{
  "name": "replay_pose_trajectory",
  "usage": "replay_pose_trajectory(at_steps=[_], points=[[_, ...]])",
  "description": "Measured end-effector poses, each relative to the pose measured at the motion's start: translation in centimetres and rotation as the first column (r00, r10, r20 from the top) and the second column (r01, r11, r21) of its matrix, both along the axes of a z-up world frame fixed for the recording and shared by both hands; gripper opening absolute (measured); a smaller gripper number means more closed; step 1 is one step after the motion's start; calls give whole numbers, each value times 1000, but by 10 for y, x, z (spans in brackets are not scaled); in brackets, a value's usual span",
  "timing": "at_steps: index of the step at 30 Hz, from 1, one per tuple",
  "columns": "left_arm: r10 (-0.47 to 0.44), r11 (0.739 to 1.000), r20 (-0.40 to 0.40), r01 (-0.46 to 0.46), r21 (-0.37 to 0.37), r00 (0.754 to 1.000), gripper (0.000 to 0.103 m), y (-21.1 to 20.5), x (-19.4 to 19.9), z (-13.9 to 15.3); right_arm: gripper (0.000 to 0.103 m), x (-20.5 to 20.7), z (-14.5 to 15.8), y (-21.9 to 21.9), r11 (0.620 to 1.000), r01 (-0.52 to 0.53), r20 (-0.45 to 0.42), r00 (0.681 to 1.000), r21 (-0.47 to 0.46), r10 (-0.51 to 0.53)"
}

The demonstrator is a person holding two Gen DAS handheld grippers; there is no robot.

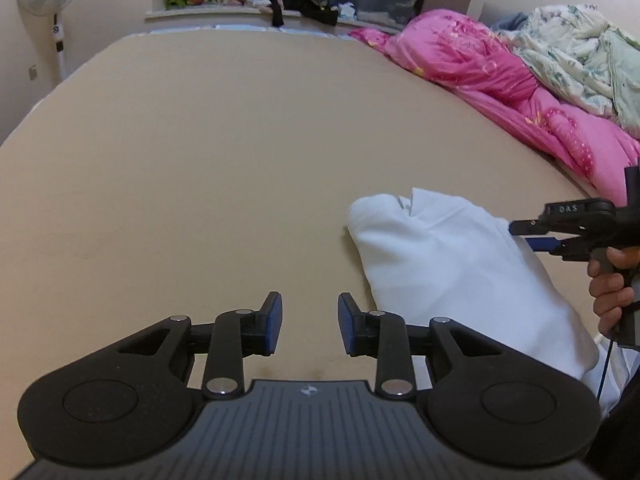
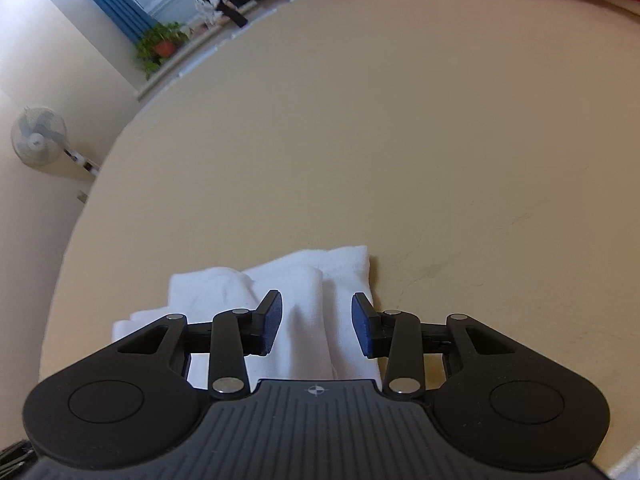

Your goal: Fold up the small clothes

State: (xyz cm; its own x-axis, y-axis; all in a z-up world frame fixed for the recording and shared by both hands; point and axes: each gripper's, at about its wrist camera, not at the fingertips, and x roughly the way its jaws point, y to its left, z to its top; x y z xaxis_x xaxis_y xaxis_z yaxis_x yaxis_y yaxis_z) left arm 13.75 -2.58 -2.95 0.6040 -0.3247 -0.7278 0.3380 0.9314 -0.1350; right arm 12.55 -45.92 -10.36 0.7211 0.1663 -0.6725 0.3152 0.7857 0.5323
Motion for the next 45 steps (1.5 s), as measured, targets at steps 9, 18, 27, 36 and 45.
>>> replay_pose_trajectory(at_steps=[9,18,27,36,45], points=[[-50,999,-8,50,-7,999,34,-21,2,-11,3,-14,13,1,993,104,119,988,-55,-97],[-69,990,-104,55,-132,992,55,-28,11,-23,59,-41,19,-11,985,138,68,989,-103,-131],[-135,948,-324,26,-319,936,72,-64,39,-63,79,-60,-21,-9,994,-98,-118,988,46,103],[-107,911,-414,-77,-406,904,78,-80,68,-93,77,-51,-31,-10,988,-109,-91,989,112,120],[-68,954,-213,1,-299,975,32,-82,60,-41,29,-35,-17,24,989,-87,-7,996,116,88]])
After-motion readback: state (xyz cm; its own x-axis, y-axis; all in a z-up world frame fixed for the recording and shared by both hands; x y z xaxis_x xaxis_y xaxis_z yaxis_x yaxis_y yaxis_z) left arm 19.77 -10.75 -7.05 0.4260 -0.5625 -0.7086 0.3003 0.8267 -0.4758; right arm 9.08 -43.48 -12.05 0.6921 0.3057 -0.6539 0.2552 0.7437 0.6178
